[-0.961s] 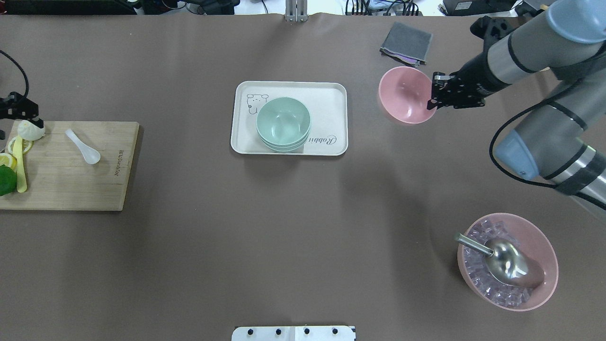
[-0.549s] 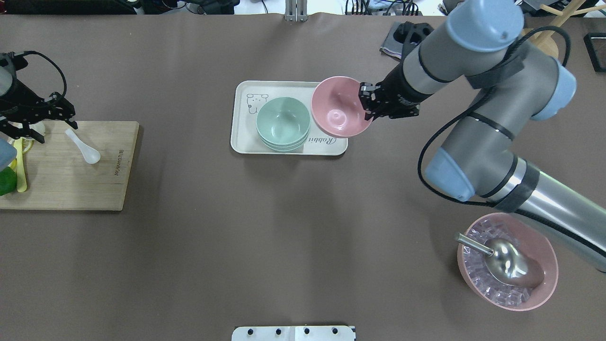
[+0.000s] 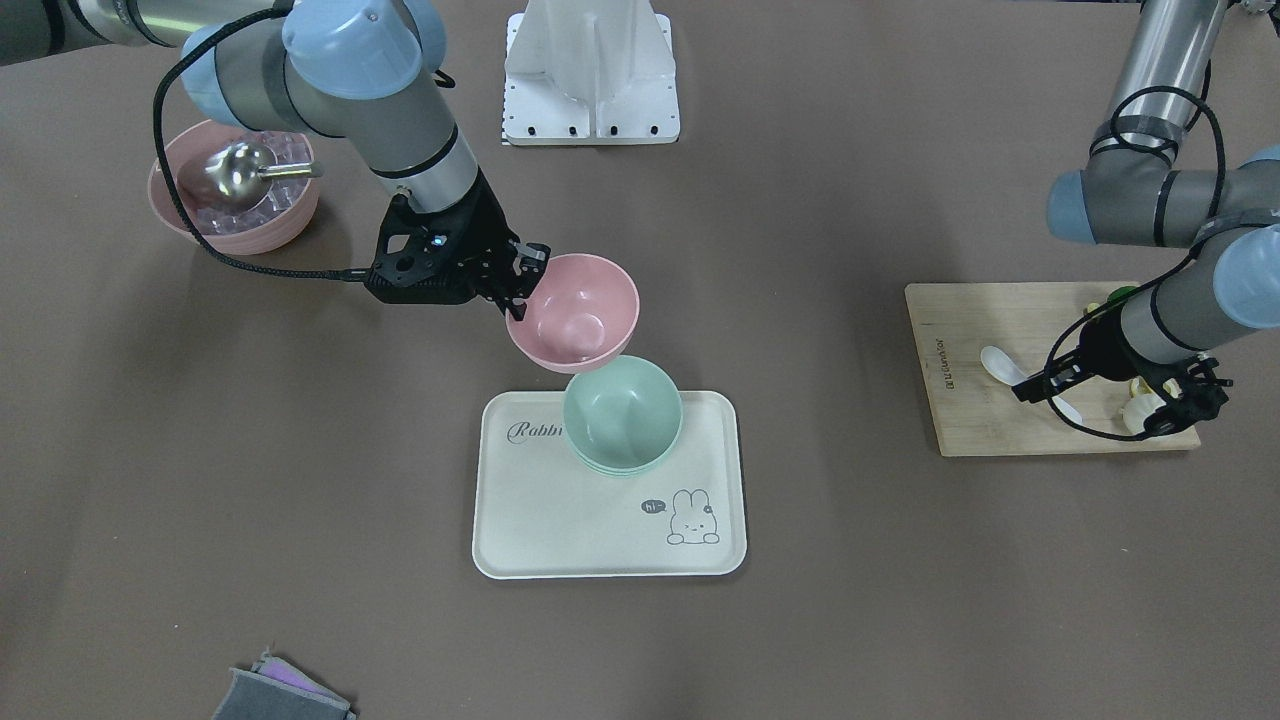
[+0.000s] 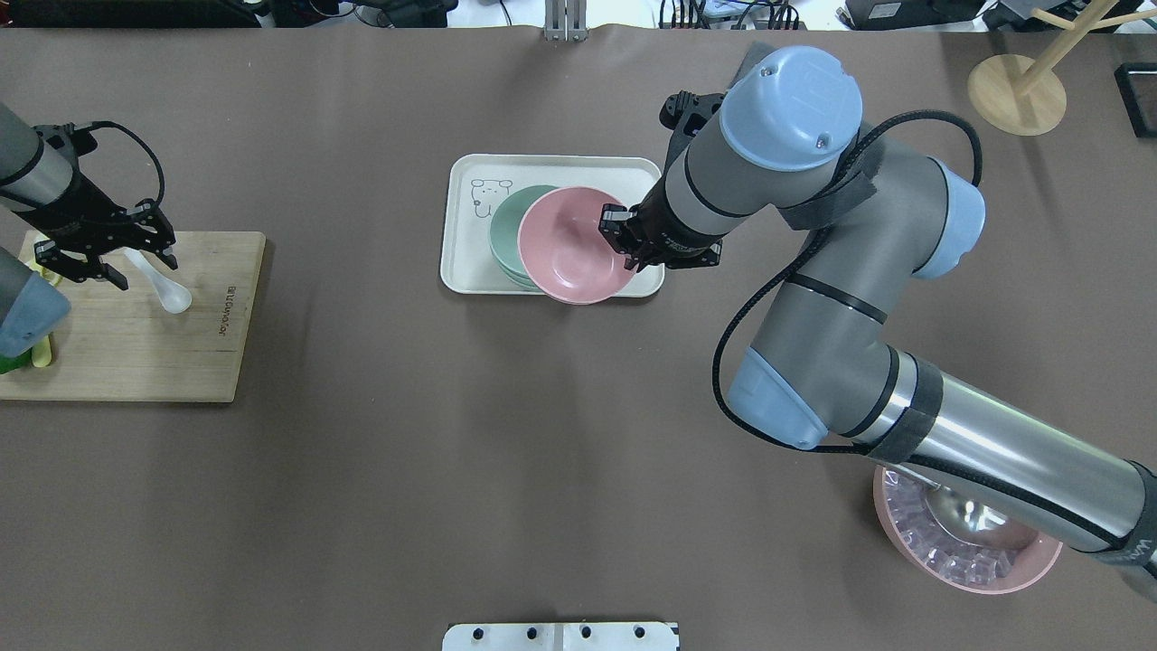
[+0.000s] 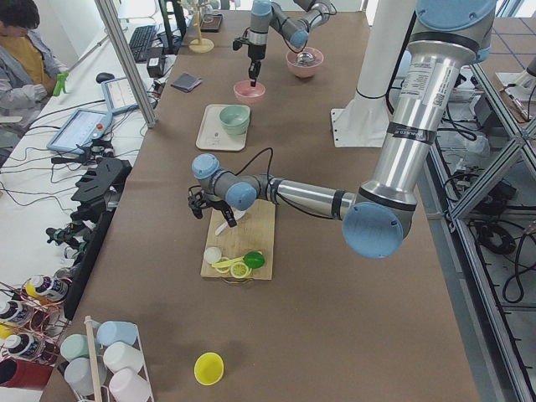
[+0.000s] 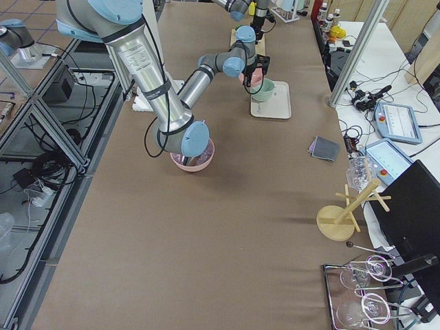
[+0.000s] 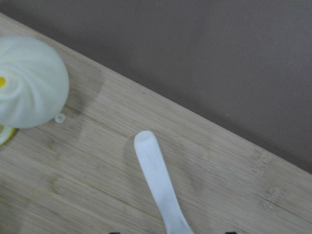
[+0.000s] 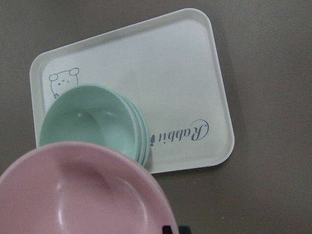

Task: Stack pink bowl on green and place spoon
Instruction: 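Carry the pink bowl onto the green bowls while the left gripper grasps the white spoon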

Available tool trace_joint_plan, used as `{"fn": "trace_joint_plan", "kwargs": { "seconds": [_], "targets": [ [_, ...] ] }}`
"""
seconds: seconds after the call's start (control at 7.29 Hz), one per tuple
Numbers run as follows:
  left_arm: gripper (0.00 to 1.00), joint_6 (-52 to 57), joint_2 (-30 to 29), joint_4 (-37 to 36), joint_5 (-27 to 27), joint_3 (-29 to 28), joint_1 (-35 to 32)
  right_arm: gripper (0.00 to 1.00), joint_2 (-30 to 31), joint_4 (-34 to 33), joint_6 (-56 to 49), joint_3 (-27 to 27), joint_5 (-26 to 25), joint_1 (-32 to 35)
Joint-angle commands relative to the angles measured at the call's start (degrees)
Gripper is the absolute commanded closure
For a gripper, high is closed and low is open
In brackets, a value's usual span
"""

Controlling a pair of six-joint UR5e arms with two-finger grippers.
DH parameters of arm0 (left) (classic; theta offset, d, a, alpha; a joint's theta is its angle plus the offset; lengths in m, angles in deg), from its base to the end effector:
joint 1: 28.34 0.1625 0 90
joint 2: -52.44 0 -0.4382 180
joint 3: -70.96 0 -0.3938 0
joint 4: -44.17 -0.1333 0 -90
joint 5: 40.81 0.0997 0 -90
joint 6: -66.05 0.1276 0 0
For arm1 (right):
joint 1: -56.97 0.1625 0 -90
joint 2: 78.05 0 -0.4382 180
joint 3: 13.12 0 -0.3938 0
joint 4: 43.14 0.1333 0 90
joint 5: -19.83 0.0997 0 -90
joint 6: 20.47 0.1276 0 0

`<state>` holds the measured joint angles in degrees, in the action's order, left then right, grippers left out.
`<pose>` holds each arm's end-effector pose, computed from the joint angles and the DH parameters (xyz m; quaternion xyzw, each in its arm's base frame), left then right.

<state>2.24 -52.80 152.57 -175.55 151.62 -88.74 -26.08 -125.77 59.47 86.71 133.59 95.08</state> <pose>0.2759 -0.5737 0.5864 -0.1373 0.3968 -0.1893 0.8876 -0.4900 -0.4884 0.2004 0.0186 -0.4886 0.1176 0.8644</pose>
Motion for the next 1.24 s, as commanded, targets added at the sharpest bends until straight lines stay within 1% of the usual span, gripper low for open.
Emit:
{"fn": "trace_joint_plan", "kwargs": {
  "seconds": [0.0,0.14,0.27,0.55,0.82,0.96,1.1],
  "targets": [
    [0.50,0.0,-0.9,0.9,0.0,-1.8,0.1,1.00,-2.2,0.0,0.4,-2.3,-0.8,-0.8],
    [0.55,0.0,-0.9,0.9,0.0,-1.9,0.2,1.00,-2.3,0.1,0.8,-2.4,-1.7,-1.4],
    [0.56,0.0,-0.8,0.8,0.0,-1.9,0.2,1.00,-2.3,0.1,0.9,-2.4,-1.9,-1.5],
    [0.71,0.0,-0.7,0.9,0.0,-2.3,0.3,1.00,-2.7,0.1,1.0,-2.8,-2.1,-1.5],
    [1.00,-0.1,-0.9,0.8,-0.1,-2.1,0.3,1.00,-3.0,0.1,1.3,-3.3,-2.3,-1.6],
    [1.00,-0.7,-1.7,0.3,-0.3,-1.7,0.3,1.00,-3.0,0.1,1.3,-3.9,-2.4,-1.6],
    [1.00,-3.6,-3.2,0.1,-0.4,-1.5,0.3,1.00,-3.0,0.9,1.3,-4.5,-2.8,-1.6]
  ]
}}
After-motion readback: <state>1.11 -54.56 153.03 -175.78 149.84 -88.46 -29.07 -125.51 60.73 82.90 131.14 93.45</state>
